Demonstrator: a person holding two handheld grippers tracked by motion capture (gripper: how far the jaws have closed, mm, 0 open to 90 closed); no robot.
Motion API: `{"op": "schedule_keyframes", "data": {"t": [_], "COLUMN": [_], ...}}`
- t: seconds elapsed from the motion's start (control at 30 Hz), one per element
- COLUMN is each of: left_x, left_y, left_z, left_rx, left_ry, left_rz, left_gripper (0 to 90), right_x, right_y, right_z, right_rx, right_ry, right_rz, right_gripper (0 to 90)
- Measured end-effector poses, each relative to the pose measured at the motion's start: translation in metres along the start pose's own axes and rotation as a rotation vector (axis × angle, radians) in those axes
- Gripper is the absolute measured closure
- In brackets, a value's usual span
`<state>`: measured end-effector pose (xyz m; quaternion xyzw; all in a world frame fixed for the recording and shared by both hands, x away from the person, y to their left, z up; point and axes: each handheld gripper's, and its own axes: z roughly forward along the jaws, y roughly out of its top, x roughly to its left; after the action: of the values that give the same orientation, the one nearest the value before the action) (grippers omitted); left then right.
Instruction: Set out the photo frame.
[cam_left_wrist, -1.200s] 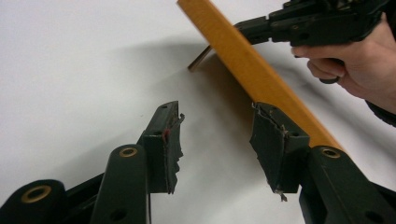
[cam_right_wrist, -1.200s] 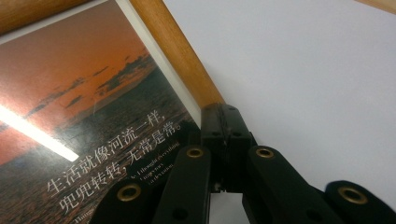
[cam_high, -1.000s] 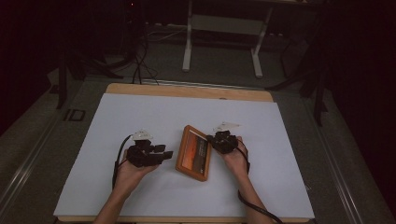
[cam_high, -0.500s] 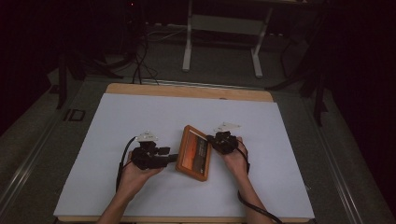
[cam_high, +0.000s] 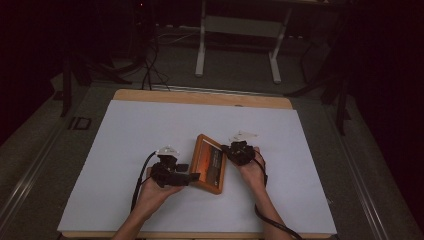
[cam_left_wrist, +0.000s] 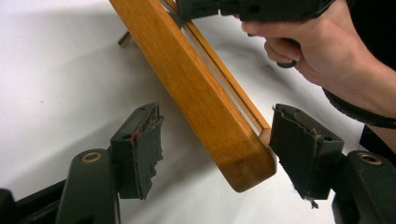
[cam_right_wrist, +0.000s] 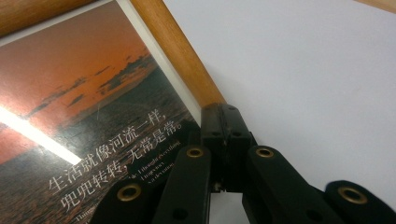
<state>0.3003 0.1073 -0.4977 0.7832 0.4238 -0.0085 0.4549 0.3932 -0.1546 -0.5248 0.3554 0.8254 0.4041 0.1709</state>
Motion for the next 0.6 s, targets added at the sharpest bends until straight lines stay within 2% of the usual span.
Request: {"op": "schedule_keyframes", "data": {"t": [0.23,0.33,0.6], "left_x": [-0.003,-0.003,-0.001], "left_y": [-0.001,-0.002,-0.003], "left_z": [0.008,0.011,0.013], "left_rx": [0.019,0.026,0.019], "left_ry": [-0.03,-0.046,-0.07], "left_rz": [-0.018,-0.037,-0.101], "left_gripper": [39.7,44.2,49.4], "right_x": [0.0,0.0,0.001], "right_y": [0.0,0.0,0.0], "right_z": [0.0,0.0,0.0], "right_rx": [-0.004,-0.004,0.0], "right_ry": [0.001,0.0,-0.004], "right_rz": [0.001,0.001,-0.005], "right_gripper": [89.8,89.7,89.7]}}
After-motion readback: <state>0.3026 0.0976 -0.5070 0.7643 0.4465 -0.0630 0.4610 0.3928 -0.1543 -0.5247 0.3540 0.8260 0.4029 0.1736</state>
